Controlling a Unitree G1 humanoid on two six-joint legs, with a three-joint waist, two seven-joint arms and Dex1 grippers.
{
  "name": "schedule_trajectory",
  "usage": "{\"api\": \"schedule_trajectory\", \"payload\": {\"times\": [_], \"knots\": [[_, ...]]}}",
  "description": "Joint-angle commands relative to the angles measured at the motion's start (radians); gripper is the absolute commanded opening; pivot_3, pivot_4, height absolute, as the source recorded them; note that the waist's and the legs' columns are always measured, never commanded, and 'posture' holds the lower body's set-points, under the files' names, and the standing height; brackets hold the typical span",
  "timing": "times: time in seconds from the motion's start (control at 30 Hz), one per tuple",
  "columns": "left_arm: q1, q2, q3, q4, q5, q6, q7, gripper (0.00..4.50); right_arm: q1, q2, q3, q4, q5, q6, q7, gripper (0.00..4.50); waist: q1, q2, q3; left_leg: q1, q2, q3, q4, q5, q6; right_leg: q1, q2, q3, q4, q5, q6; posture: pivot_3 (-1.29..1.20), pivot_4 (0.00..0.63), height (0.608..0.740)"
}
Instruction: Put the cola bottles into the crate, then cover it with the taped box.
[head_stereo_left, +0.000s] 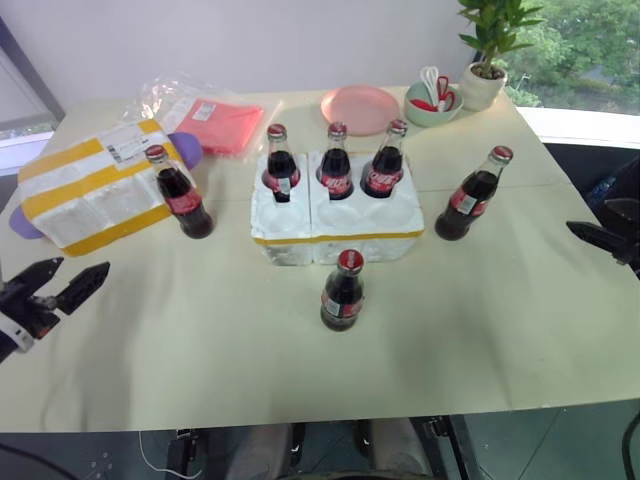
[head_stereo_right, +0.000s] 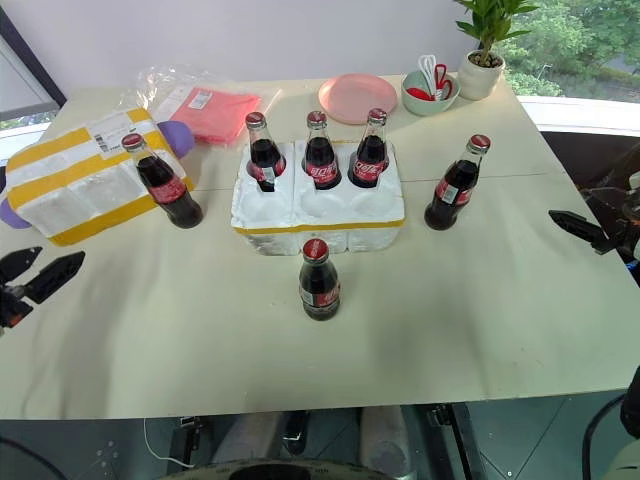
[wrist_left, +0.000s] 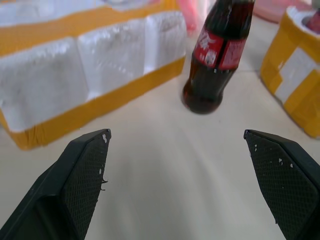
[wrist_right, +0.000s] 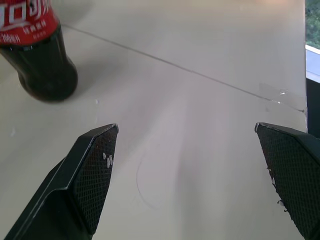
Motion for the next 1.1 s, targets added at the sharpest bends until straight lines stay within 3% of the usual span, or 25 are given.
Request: {"api": "schedule_trajectory", "payload": {"times": [0.03,0.23,0.4,0.53,0.7,1.1], "knots": [[-0.087,0.074,-0.069,0.035,0.049,-0.056,-0.039,4.46,-0.143,-0.082,-0.010,-0.074,0.049,0.090,0.103,4.50,-0.001,0.003,0.001,0.000,0.000,0.000,0.000,0.000,0.000,0.000,0.000,0.000,0.000,0.000,0.000,0.00,0.150,0.740],[-0.232,0.113,-0.218,0.160,0.114,-0.104,-0.107,4.46,-0.289,-0.137,0.053,-0.311,0.132,0.343,0.327,4.50,-0.005,0.007,0.001,0.000,0.001,0.000,-0.003,0.000,0.000,-0.003,0.002,0.000,0.001,0.002,0.003,0.00,0.150,0.740],[-0.421,0.096,-0.391,0.309,0.219,-0.185,-0.145,4.46,-0.343,-0.133,0.095,-0.598,0.246,0.575,0.392,4.50,-0.001,0.007,0.001,-0.003,0.001,0.000,0.001,-0.001,-0.003,-0.008,0.001,0.000,0.008,0.002,0.004,0.00,0.150,0.740],[-0.571,0.058,-0.494,0.472,0.290,-0.252,-0.172,4.46,-0.327,-0.106,0.079,-0.853,0.388,0.747,0.366,4.50,0.001,0.006,0.001,-0.004,0.000,0.000,0.001,-0.001,-0.003,-0.010,0.000,0.000,0.011,0.002,0.004,0.00,0.150,0.740],[-0.659,0.029,-0.549,0.570,0.343,-0.307,-0.199,4.46,-0.246,-0.091,0.029,-1.016,0.477,0.823,0.305,4.50,0.002,0.004,0.001,-0.005,-0.001,0.000,0.002,0.001,0.000,-0.011,-0.001,0.000,0.012,0.002,0.004,0.00,0.150,0.740],[-0.797,-0.072,-0.577,0.745,0.418,-0.382,-0.146,4.46,-0.193,-0.073,-0.013,-1.099,0.584,0.874,0.185,4.50,0.002,0.004,0.001,-0.006,-0.001,0.000,0.003,0.001,0.000,-0.012,-0.001,0.000,0.013,0.002,0.004,0.00,0.150,0.740]]}}
